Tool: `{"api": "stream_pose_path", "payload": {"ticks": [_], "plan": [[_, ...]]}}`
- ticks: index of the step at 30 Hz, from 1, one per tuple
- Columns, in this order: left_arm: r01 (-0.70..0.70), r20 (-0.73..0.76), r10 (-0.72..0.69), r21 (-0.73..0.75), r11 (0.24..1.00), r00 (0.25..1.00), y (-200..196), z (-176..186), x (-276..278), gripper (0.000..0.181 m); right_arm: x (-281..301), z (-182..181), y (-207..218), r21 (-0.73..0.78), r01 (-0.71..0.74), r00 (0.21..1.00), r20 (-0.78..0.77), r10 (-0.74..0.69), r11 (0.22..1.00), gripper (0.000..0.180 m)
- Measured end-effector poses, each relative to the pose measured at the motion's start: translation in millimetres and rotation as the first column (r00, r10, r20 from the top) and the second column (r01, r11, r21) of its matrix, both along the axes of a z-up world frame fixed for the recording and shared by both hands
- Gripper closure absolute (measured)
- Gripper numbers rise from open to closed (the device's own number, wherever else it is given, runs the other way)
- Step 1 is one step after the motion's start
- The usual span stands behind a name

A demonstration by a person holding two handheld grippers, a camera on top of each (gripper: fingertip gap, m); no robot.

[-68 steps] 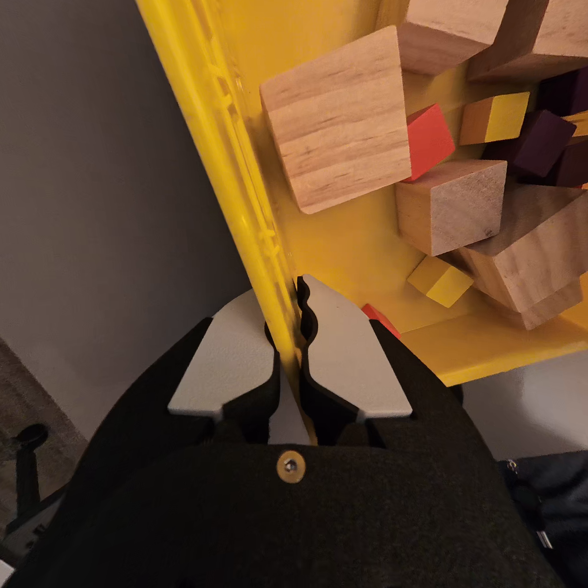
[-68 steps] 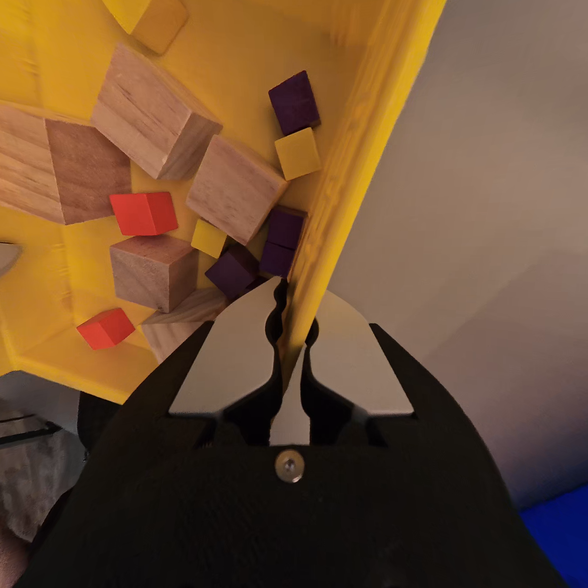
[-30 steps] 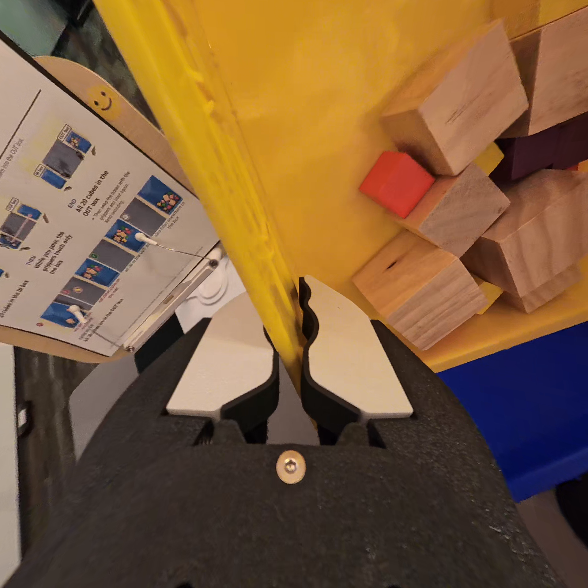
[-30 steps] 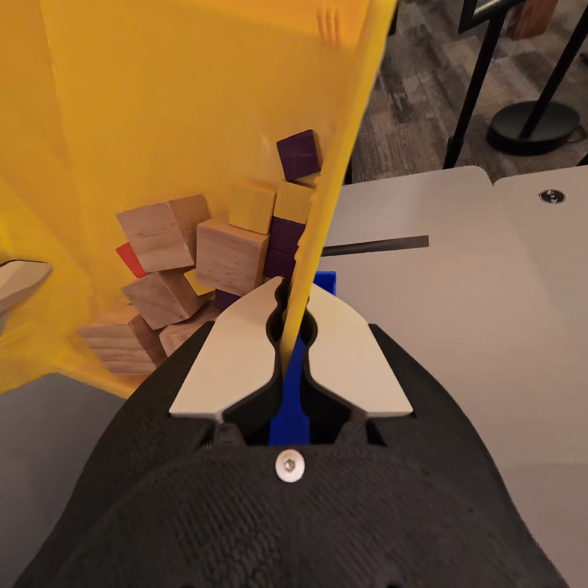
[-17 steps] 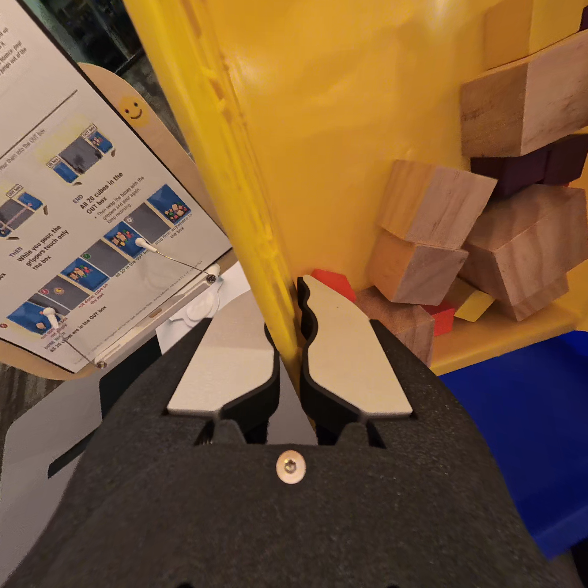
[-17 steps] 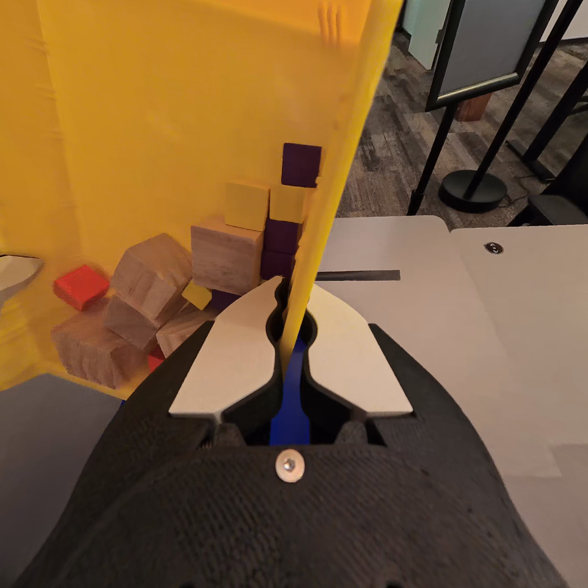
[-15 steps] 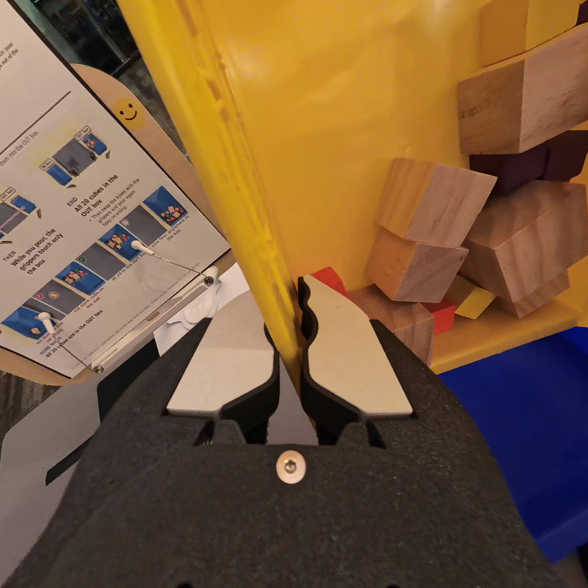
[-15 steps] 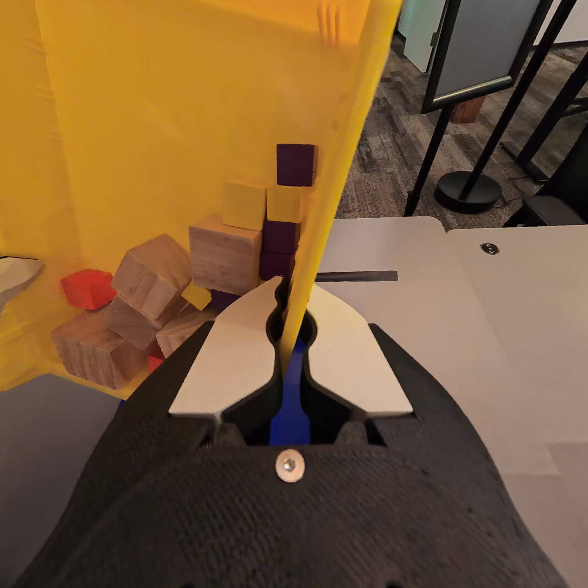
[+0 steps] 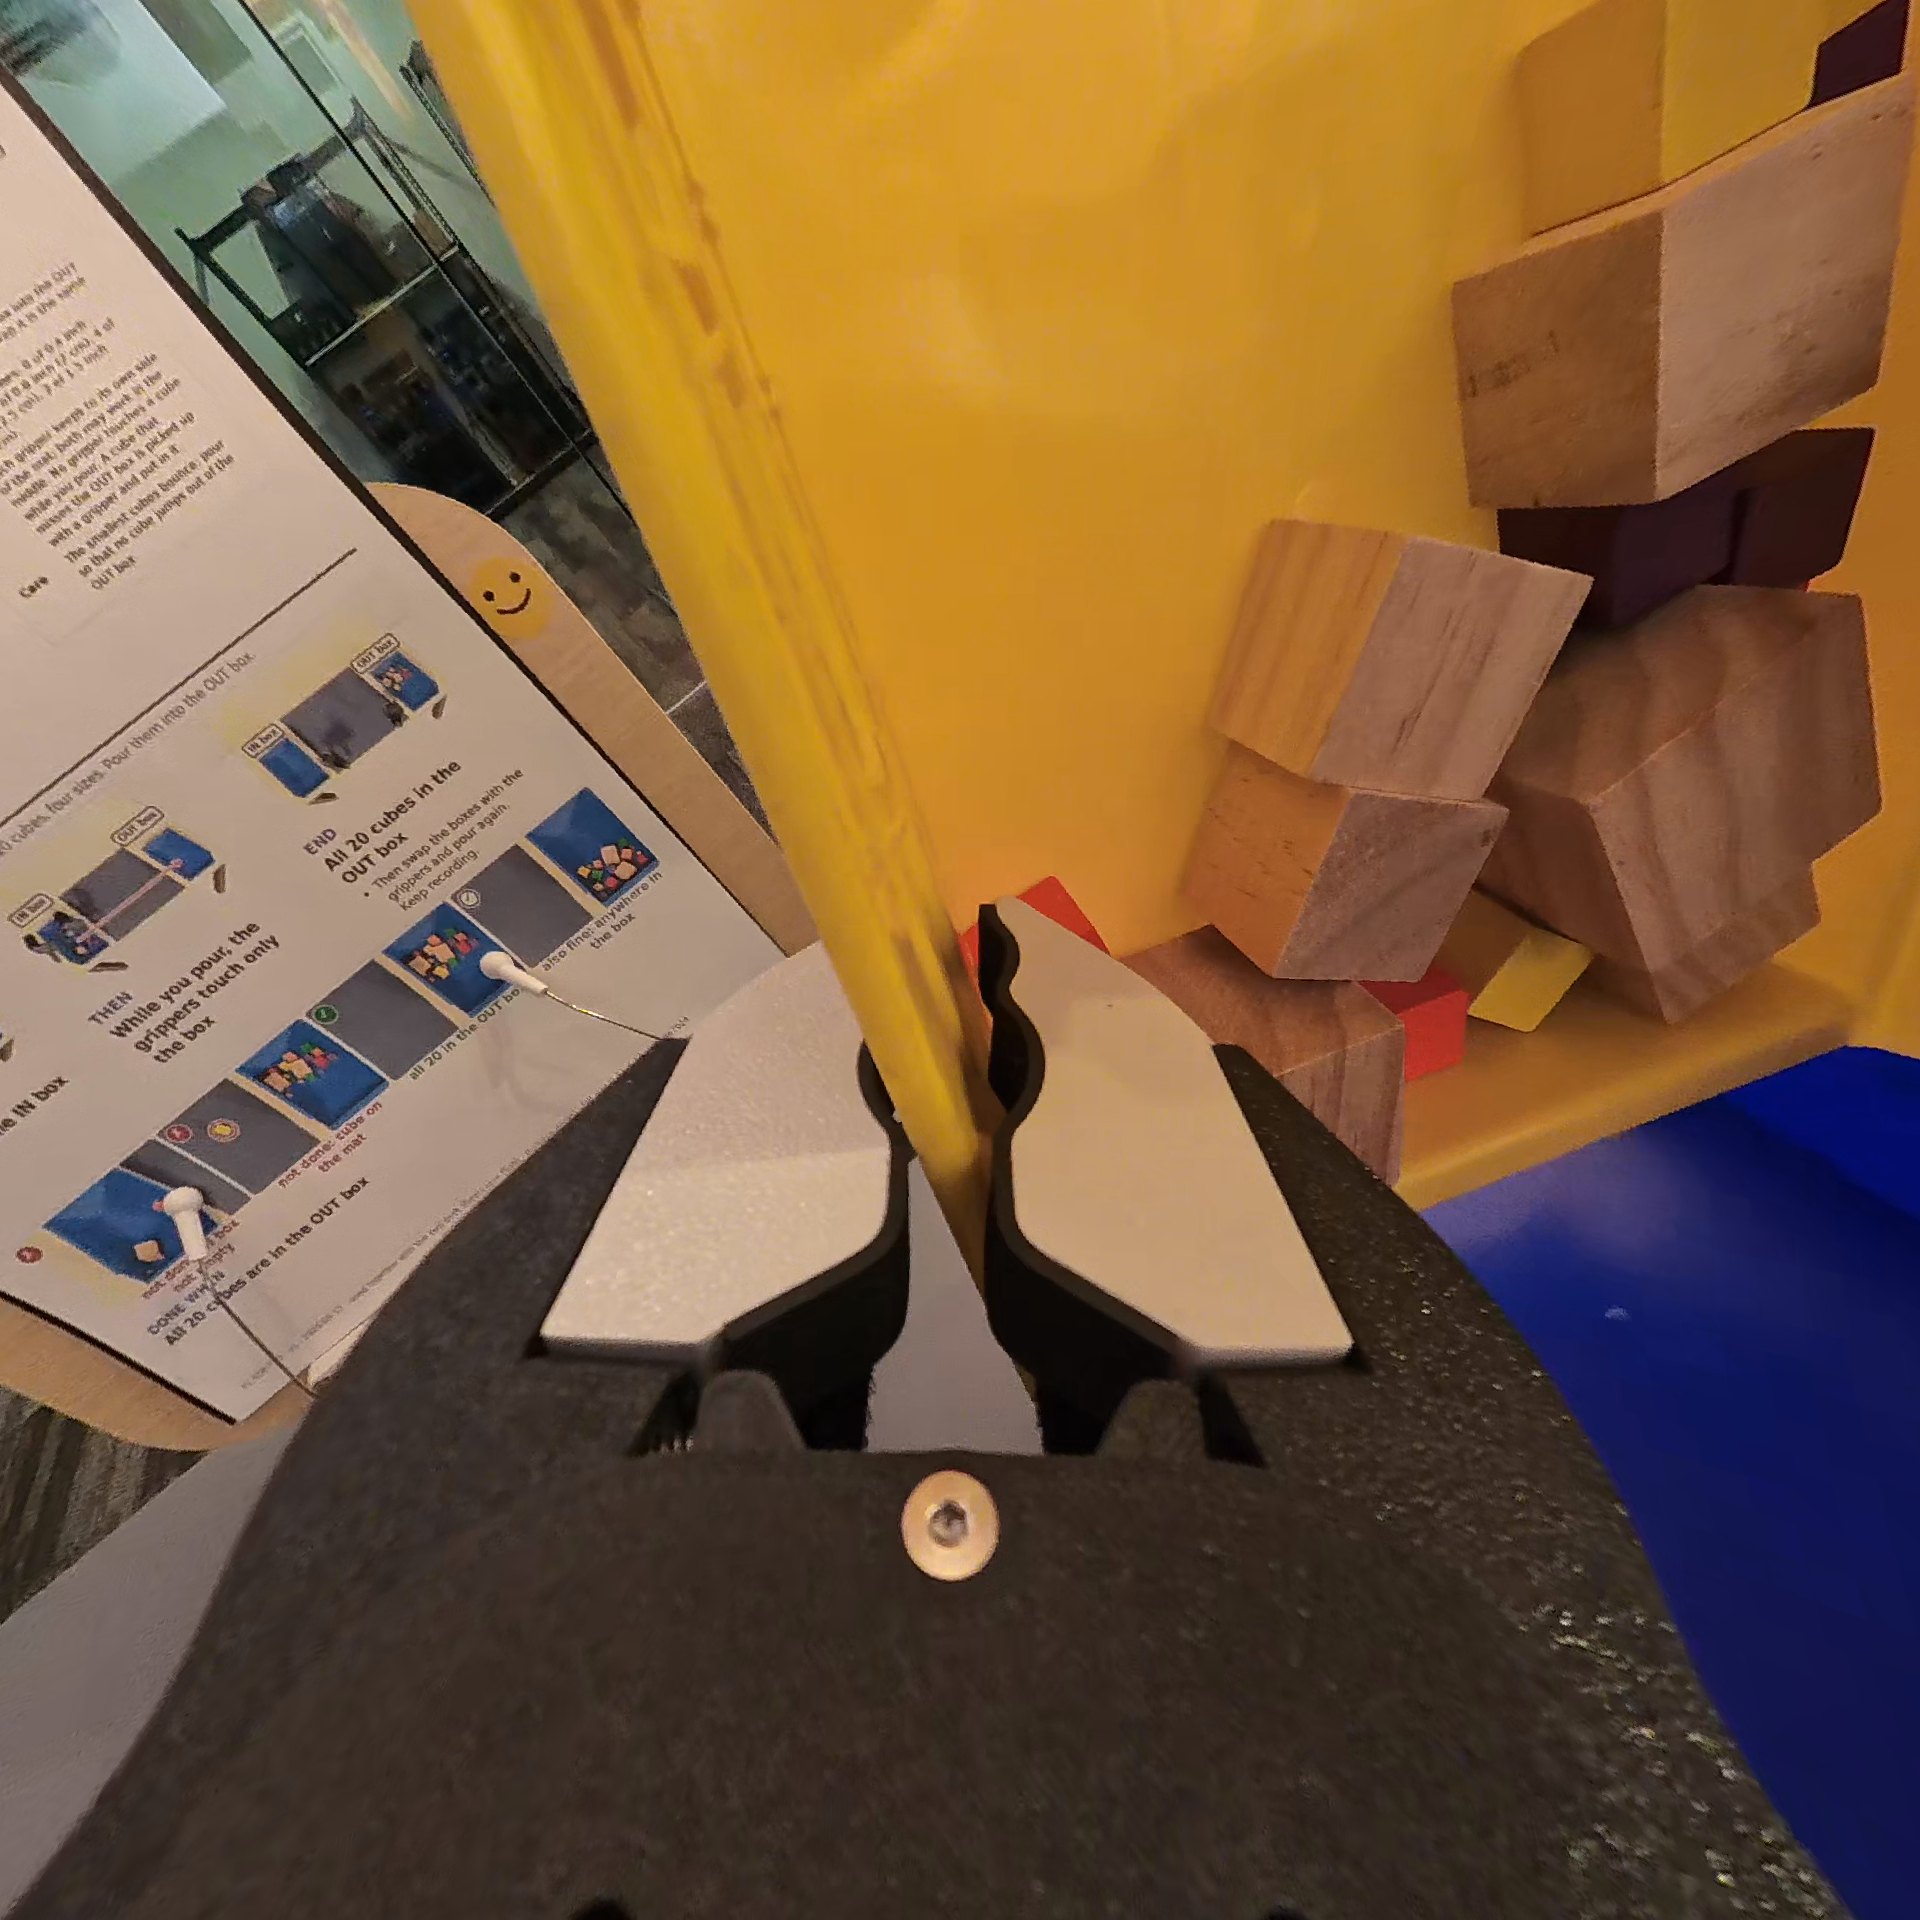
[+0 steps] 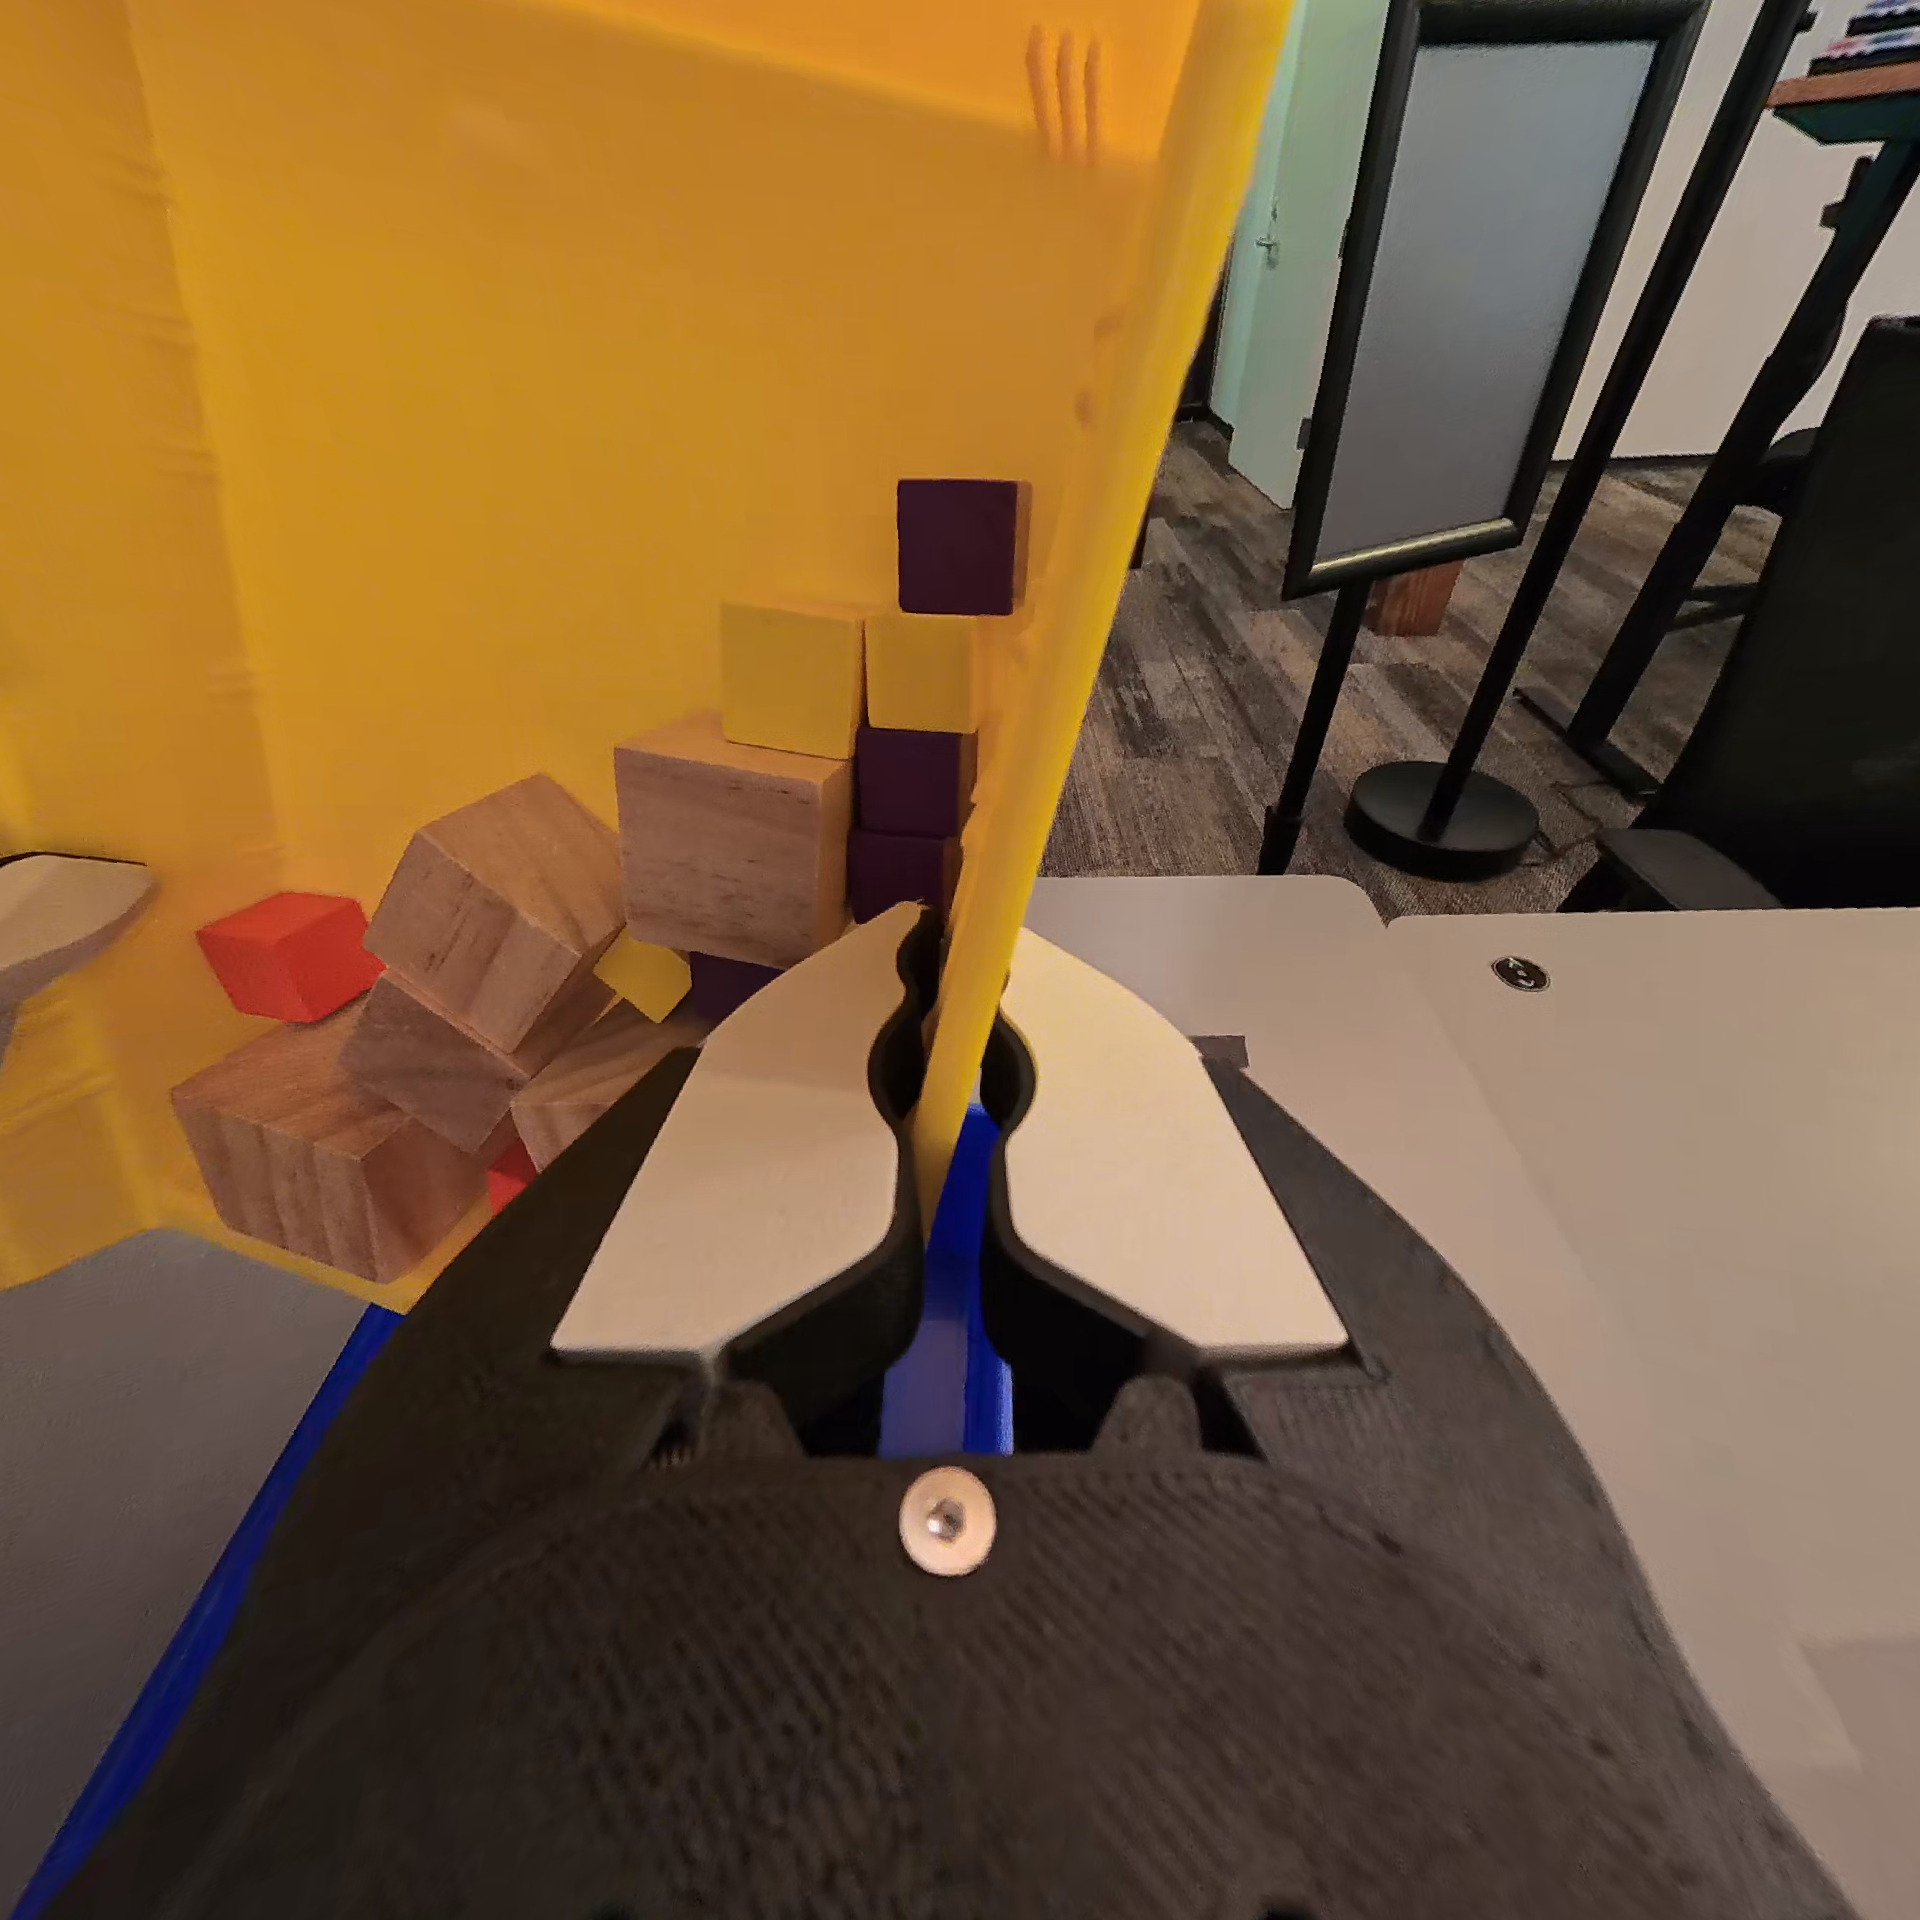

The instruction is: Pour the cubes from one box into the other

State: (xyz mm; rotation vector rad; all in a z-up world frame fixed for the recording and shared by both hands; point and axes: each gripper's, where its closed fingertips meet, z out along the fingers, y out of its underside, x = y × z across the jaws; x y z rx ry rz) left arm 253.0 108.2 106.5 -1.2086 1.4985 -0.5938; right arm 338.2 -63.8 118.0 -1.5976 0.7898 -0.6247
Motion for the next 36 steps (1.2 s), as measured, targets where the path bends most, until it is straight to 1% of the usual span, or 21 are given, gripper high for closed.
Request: {"api": "stream_pose_path", "payload": {"ticks": [8, 14, 18, 28, 36], "plan": [[-0.016, 0.063, 0.013, 0.047, 0.999, 0.998, 1, 6, 3, 0.171, 4, 4, 2, 0.06, -0.003, 0.998, 0.069, -0.001, 0.998, 0.176], [-0.024, 0.082, 0.016, 0.091, 0.996, 0.997, 2, 9, 2, 0.171, 6, -1, 4, 0.136, -0.029, 0.998, 0.061, 0.02, 0.99, 0.176], [-0.025, 0.082, 0.017, 0.099, 0.995, 0.997, 5, 9, 2, 0.171, 8, -5, 8, 0.117, -0.035, 0.997, 0.072, 0.026, 0.992, 0.176], [-0.003, 0.178, -0.026, 0.158, 0.987, 0.984, -2, 24, 0, 0.17, 3, 11, 0, 0.191, -0.047, 0.982, 0.19, 0.01, 0.98, 0.176], [-0.004, 0.227, -0.04, 0.19, 0.982, 0.973, -5, 31, -2, 0.169, 2, 13, 0, 0.227, -0.075, 0.977, 0.213, 0.025, 0.971, 0.175]]}}
